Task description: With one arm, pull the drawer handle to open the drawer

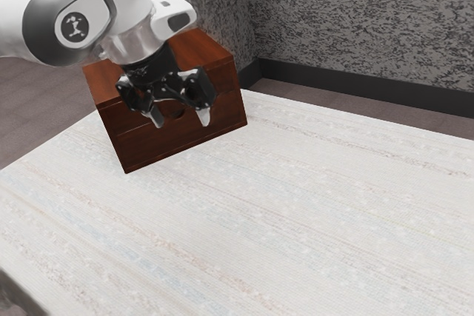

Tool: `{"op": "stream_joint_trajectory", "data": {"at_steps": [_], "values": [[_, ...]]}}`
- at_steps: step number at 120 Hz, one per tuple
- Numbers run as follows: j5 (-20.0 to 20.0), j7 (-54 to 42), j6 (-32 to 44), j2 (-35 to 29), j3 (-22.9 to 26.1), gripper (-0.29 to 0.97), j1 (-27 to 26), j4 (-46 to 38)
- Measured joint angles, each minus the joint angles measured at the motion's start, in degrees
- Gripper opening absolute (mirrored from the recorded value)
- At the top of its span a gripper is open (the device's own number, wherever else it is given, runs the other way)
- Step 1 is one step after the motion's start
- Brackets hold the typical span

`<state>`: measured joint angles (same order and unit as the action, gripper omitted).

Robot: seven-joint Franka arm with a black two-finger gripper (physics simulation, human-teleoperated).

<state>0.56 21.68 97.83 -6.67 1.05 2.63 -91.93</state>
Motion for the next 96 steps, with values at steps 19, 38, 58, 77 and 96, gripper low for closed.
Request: {"op": "stream_joint_trajectory", "data": {"at_steps": [19,38,58,77,96], "values": [[-0.67,17.01,-5.39,-2.0,0.22,0.66,2.53,-3.06],[0.05,29.53,-7.7,-1.19,1.03,0.67,1.91,-3.86],[3.58,27.16,-3.34,4.22,1.23,0.67,8.42,-0.96],[7.83,14.9,0.99,12.31,7.61,0.68,18.36,8.33],[10.38,3.3,4.6,14.82,17.86,0.68,26.83,9.31]]}}
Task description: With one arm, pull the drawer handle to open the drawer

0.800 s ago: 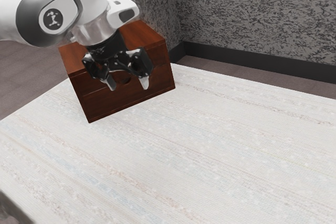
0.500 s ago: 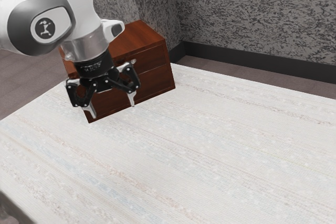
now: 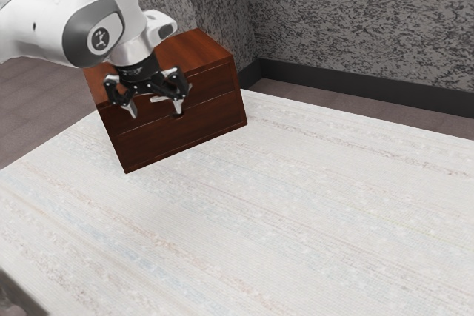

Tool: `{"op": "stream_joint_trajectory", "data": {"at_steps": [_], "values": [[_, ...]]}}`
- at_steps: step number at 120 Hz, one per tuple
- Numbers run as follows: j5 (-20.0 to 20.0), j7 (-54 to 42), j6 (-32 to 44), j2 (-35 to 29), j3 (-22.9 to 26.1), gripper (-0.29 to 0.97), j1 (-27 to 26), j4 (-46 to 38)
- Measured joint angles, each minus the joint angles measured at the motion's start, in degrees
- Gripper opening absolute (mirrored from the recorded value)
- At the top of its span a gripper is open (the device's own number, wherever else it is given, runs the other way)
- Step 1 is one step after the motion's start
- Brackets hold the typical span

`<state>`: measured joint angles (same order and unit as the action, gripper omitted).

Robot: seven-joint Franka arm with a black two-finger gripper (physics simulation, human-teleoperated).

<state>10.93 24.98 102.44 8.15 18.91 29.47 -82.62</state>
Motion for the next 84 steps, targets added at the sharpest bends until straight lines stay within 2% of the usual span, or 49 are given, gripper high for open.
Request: {"op": "stream_joint_trajectory", "data": {"at_steps": [18,37,84], "values": [[1.22,-10.02,3.16,3.43,2.86,0.68,3.6,2.5],[2.75,-19.2,4.87,10.25,3.7,0.68,3.4,8.48],[3.52,-37.21,6.2,17.21,3.39,0.68,2.3,16.93]]}}
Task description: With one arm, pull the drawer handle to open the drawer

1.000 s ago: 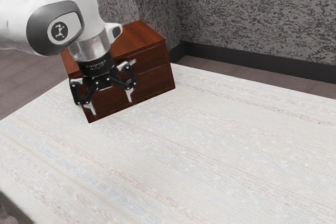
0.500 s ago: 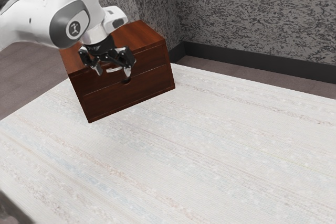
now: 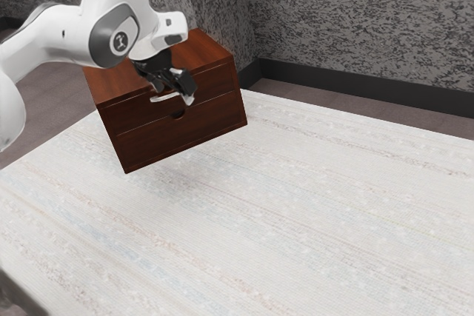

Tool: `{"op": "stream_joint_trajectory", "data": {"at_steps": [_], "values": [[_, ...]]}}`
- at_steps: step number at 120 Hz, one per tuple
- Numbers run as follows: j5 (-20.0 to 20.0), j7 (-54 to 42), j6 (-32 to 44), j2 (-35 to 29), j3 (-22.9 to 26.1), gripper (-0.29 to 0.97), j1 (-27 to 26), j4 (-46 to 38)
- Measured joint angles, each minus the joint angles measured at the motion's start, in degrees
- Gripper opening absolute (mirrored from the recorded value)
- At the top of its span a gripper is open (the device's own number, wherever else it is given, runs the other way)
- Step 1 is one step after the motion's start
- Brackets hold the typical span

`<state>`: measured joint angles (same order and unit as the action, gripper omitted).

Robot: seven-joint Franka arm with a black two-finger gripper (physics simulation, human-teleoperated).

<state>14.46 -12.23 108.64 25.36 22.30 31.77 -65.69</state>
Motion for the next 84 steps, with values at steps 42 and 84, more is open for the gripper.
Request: {"op": "stream_joint_trajectory", "data": {"at_steps": [42,84], "values": [[0.25,-10.2,0.2,1.76,-0.45,0.67,-0.7,0.78],[0.25,-18.52,0.42,1.9,-1.29,0.67,0.7,0.8]]}}
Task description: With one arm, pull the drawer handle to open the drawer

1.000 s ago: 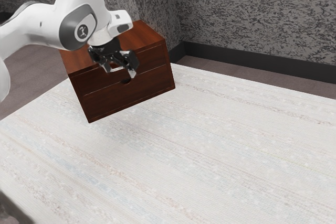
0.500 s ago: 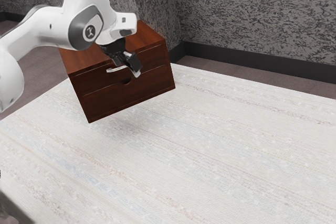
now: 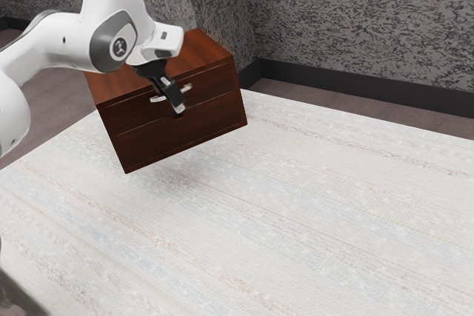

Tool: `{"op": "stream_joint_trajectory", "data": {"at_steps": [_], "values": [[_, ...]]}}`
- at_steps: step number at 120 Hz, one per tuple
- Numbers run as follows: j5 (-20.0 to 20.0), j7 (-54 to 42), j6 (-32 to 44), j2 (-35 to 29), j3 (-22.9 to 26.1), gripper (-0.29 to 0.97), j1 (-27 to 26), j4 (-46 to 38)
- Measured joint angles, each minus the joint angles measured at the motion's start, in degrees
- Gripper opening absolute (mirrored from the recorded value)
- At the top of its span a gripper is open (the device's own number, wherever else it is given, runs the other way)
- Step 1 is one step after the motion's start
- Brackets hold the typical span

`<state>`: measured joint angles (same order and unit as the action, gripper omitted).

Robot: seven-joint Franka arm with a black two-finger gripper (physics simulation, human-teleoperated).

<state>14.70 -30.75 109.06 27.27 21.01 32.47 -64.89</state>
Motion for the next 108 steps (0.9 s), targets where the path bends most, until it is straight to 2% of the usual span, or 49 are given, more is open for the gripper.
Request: {"op": "stream_joint_trajectory", "data": {"at_steps": [84,108], "values": [[-0.1,-9.09,1.76,1.77,-0.83,0.67,0.68,1.14],[-0.27,-10.09,1.95,1.98,-1.1,0.59,0.66,1.06]]}}
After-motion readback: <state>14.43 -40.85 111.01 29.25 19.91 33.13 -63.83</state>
